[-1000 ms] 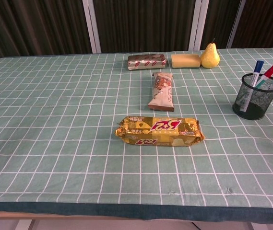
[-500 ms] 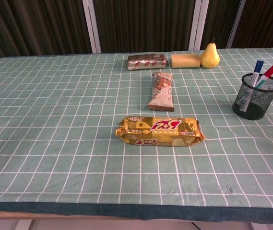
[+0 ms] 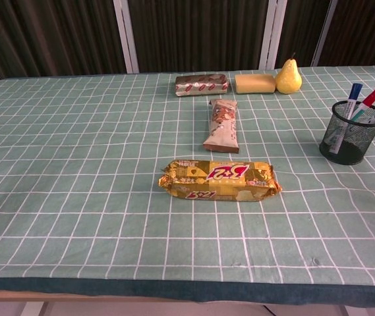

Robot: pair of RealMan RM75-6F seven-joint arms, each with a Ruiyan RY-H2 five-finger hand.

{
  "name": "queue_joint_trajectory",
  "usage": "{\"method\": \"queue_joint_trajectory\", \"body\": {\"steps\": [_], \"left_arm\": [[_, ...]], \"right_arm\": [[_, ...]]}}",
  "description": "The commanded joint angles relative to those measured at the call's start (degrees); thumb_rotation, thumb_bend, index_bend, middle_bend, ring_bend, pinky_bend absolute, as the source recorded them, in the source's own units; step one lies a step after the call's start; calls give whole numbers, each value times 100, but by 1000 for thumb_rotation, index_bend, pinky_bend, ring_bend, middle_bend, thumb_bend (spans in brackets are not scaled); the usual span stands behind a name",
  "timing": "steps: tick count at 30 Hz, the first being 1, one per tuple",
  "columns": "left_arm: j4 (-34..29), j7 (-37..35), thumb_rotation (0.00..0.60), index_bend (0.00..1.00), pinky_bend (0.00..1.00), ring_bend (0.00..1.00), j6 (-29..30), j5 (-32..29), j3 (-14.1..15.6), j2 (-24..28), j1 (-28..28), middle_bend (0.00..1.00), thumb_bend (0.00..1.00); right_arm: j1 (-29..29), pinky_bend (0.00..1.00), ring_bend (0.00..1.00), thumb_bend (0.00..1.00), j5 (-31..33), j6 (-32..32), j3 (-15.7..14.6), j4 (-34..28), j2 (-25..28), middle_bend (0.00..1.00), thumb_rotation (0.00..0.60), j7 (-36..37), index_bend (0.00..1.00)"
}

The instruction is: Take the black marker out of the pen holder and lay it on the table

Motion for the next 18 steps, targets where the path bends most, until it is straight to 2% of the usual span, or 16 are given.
{"method": "queue_joint_trajectory", "body": {"steps": [1, 6, 13, 18], "left_arm": [[2, -3, 600, 102, 378, 180, 8, -2, 0, 1, 4, 158, 503], [11, -22, 600, 102, 379, 180, 17, 14, 9, 5, 6, 158, 503], [28, -72, 600, 102, 378, 180, 38, 25, 17, 12, 10, 158, 502], [39, -106, 600, 102, 379, 180, 48, 31, 22, 21, 11, 158, 503]], "right_arm": [[317, 1000, 1000, 175, 232, -367, 53, 161, -29, 1000, 600, -174, 599], [571, 1000, 1000, 232, 416, -638, 40, 245, -154, 1000, 600, -419, 600], [848, 1000, 1000, 363, 595, -929, -52, 381, -326, 1000, 600, -721, 605], [956, 1000, 1000, 412, 700, -1057, -156, 408, -379, 1000, 600, -904, 605]]}}
